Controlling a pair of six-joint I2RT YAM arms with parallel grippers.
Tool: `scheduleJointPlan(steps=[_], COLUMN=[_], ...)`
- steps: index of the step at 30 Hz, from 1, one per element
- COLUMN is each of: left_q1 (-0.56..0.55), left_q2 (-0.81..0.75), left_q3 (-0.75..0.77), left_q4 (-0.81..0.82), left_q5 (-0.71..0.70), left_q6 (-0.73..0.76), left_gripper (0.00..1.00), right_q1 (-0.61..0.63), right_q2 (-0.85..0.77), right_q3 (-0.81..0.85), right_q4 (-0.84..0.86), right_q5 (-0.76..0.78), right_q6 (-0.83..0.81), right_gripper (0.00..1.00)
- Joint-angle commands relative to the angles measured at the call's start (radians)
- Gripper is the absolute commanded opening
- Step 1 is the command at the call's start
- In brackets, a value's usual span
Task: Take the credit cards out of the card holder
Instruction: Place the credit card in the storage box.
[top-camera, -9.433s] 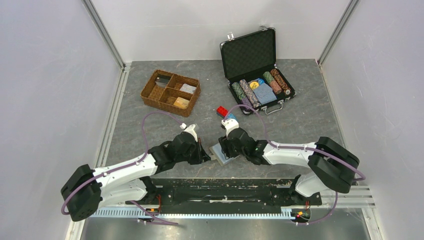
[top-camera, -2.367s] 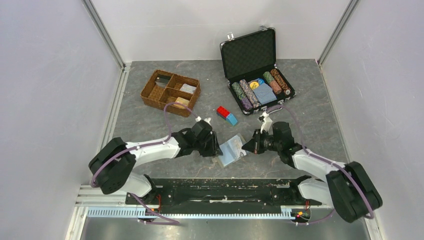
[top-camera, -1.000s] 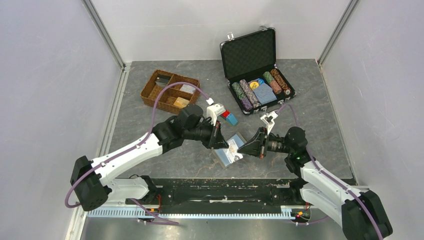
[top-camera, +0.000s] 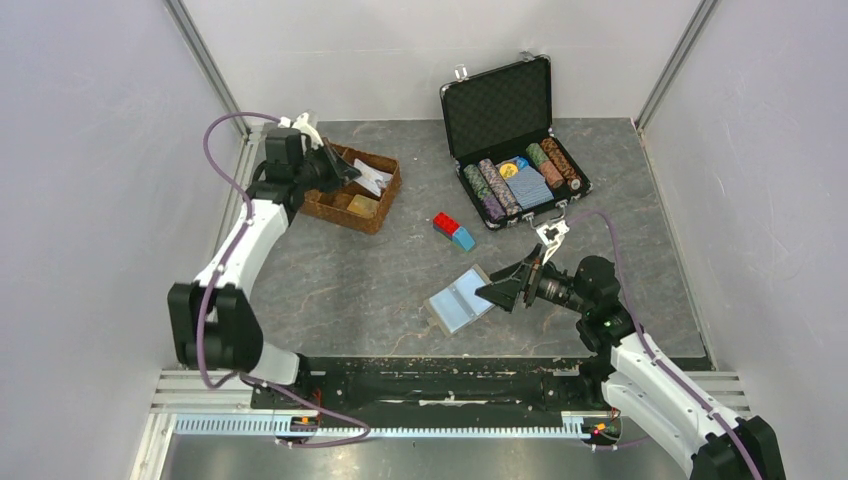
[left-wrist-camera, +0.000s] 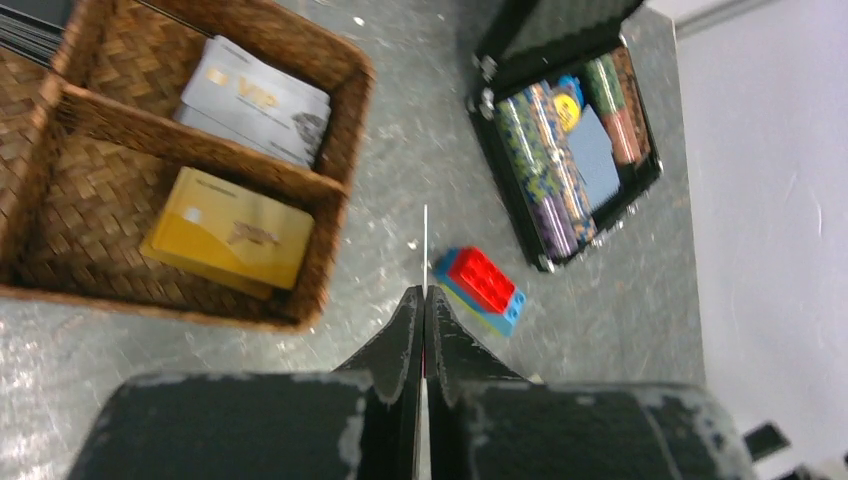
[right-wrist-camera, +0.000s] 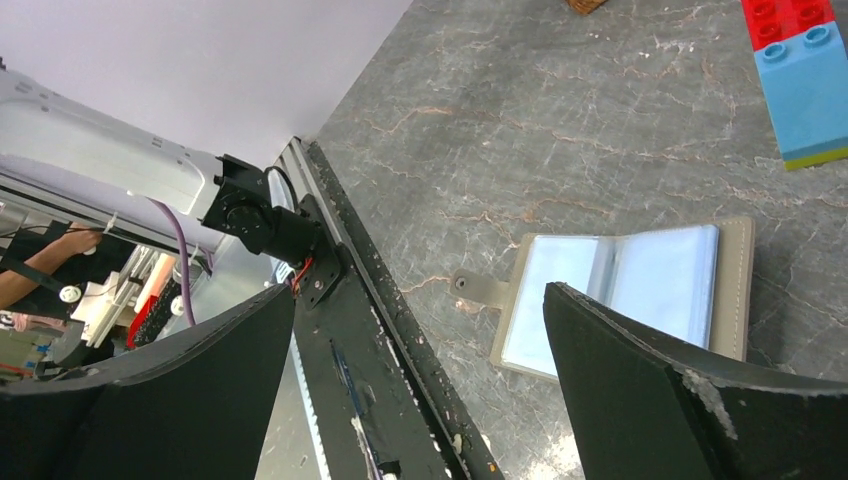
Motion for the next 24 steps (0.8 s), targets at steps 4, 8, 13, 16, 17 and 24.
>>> scheduleJointPlan(steps=[4,8,13,16,17,24], left_q1=[0.116,0.12,0.123,0.123,0.123,0.123], left_q2=[0.241,0.345,0.471,0.53,0.543,0.631], left_q3=[0.115,0.198,0.294,0.336,0.344,0.405], left_q4=[0.223,0.234,0.242,0.229,0.226,0.219], left_q5=[0.194,0.202,0.245,0.251,0.246,0.251], left_q6=[-0.1,-0.08,-0.074,-0.064,-0.061,-0.062], left_gripper=[0.02,0.02,0.02,0.02,0.02,0.02], right_q1=[0.001,0.002,0.001,0.001,0.001,0.001], right_q2=[-0.004,0.009,0.04,0.054,0.059,0.1], right_q3=[0.037,0.042,0.043,0.045,0.047,0.081], right_q4=[-0.011,-0.014,-0.014,-0.013,-0.013,-0.054], right_q5=[0.018,0.026,0.033,0.041,0.041,0.062], right_q6=[-0.02,-0.031,-0.036,-0.038,-0.04,-0.104], right_gripper=[0.98,0.98,0.98,0.98,0.98,0.98])
